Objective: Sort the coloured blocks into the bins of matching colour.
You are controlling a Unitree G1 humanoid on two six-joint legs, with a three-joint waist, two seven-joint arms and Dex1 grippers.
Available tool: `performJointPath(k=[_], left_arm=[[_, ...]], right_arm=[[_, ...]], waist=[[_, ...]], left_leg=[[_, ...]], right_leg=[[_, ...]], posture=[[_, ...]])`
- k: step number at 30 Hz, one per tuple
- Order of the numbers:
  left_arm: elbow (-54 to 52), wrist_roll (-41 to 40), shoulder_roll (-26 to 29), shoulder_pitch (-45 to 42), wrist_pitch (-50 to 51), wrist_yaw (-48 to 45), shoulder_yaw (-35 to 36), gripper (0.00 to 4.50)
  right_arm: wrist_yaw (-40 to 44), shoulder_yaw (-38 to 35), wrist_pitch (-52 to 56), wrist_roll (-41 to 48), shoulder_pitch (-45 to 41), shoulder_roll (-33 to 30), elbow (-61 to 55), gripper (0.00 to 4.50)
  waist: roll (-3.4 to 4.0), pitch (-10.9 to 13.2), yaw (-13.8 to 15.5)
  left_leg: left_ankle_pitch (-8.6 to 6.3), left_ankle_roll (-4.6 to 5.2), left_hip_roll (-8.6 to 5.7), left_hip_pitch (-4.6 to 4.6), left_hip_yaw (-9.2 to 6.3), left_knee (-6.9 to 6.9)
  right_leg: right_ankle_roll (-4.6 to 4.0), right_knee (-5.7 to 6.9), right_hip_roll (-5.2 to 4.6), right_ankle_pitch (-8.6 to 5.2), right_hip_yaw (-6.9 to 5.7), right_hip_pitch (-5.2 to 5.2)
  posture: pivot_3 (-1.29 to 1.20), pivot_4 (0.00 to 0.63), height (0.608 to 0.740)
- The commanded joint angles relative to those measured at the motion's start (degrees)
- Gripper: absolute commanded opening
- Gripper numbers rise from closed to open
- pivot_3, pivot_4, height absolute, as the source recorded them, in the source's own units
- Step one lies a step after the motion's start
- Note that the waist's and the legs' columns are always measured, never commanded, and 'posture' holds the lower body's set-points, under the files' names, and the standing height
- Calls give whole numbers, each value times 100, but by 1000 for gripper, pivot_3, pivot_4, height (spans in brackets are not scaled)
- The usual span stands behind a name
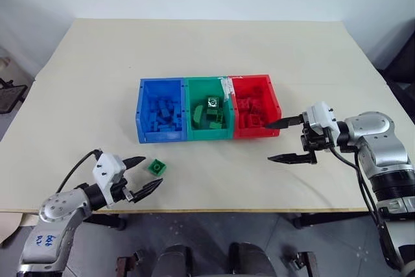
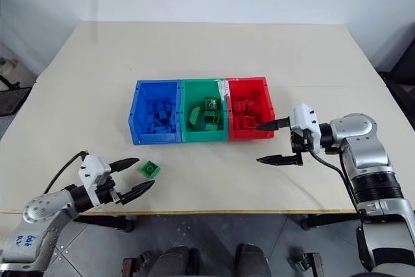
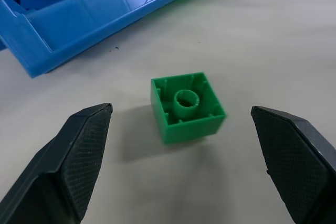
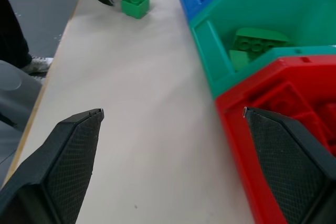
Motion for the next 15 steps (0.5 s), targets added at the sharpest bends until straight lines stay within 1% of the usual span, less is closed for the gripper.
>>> performJointPath(k=[1, 3, 6, 10, 14, 15], left_arm=[[204, 220, -40, -222, -120, 45, -207, 4500], [281, 387, -52, -397, 6, 144, -400, 4500], [297, 430, -77, -545, -53, 82, -540, 3914], [174, 359, -55, -499, 71, 21, -590, 2664], [-312, 116, -77, -451, 256, -1, -529, 1490], [-459, 86, -73, -512, 353, 26, -550, 1499]], right_arm=[[80, -251, 84, 114, 84, -63, -301, 4460], [35, -275, 123, 99, 130, -49, -374, 4460], [-7, -318, 175, 81, 179, -42, -452, 4500], [-46, -363, 212, 69, 263, -67, -545, 4500], [-82, -406, 235, 60, 311, -100, -598, 4500], [-90, -418, 236, 58, 313, -109, -596, 4500]], waist=[[0, 0, 30], [0, 0, 67], [0, 0, 86], [0, 0, 79], [0, 0, 78], [0, 0, 82]], left_leg=[[0, 0, -1, 0, 1, 1], [0, 1, -1, 1, 2, 5], [0, 1, -1, 2, 0, 9], [-1, 1, 0, 1, -1, 10], [-1, 2, 0, 0, 0, 10], [-1, 2, 0, 0, 0, 10]], right_leg=[[0, 0, 0, 0, -1, 0], [1, 2, 1, 0, -2, 0], [1, 3, 1, 0, -4, 4], [1, 3, 0, 0, -4, 4], [1, 1, 1, 1, -5, 4], [1, 2, 1, 1, -4, 4]], posture=[[0, 150, 740], [0, 150, 740], [0, 150, 740], [0, 150, 740], [0, 150, 740], [0, 150, 740]])
